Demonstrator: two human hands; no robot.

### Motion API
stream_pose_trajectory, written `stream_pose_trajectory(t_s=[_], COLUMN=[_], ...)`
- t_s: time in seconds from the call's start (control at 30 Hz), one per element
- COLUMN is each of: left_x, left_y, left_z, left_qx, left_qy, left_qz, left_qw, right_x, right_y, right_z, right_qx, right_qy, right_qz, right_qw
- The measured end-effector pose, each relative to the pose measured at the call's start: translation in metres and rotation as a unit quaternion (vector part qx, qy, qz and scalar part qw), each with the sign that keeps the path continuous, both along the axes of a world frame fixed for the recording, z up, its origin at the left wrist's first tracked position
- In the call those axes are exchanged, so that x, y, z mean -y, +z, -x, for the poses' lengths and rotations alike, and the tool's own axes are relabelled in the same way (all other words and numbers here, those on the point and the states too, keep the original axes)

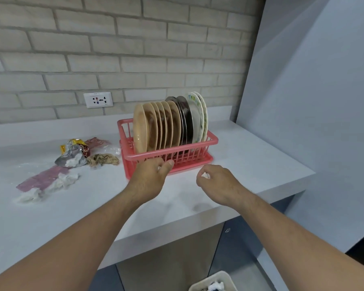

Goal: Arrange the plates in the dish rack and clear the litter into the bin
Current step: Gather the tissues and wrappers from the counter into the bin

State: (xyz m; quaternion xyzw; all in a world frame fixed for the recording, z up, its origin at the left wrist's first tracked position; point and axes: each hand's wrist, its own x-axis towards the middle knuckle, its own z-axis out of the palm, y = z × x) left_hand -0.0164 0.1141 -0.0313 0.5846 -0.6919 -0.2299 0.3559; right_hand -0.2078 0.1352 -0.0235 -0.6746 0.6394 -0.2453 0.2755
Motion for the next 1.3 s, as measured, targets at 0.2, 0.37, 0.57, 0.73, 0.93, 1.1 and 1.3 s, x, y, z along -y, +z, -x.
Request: stream_pose_trajectory(t_s=[0.2, 0.37, 0.57, 0.73, 0.93, 1.1, 1.3], left_x=[-0.016, -0.03, -0.038, -0.038, -0.028, -0.024, -0.007], left_y=[-0.013, -0.049, -0.133, -0.23, -0.363, -0.49, -0.621], left_z=[0.019, 0.05, 0.094, 0.129, 0.161, 0.176, 0.206], left_qx=[0.005, 0.093, 0.083, 0.162, 0.206, 0.181, 0.227], left_qy=[-0.046, -0.094, -0.21, -0.203, -0.18, -0.165, -0.144], left_qz=[-0.021, 0.021, -0.079, -0.202, -0.238, -0.246, -0.257], left_qw=[0.999, 0.991, 0.971, 0.944, 0.932, 0.938, 0.928], right_x=[-0.019, -0.038, -0.043, -0.04, -0.039, -0.033, -0.032], right_y=[-0.018, -0.046, -0.125, -0.216, -0.344, -0.458, -0.584], right_z=[0.009, 0.033, 0.08, 0.126, 0.163, 0.182, 0.202], right_qx=[0.0, 0.0, 0.02, -0.047, -0.077, -0.044, -0.058], right_qy=[-0.001, -0.001, -0.014, -0.008, 0.021, -0.037, -0.037], right_qz=[-0.039, -0.074, -0.093, -0.166, -0.205, -0.211, -0.236], right_qw=[0.999, 0.997, 0.995, 0.985, 0.976, 0.976, 0.969])
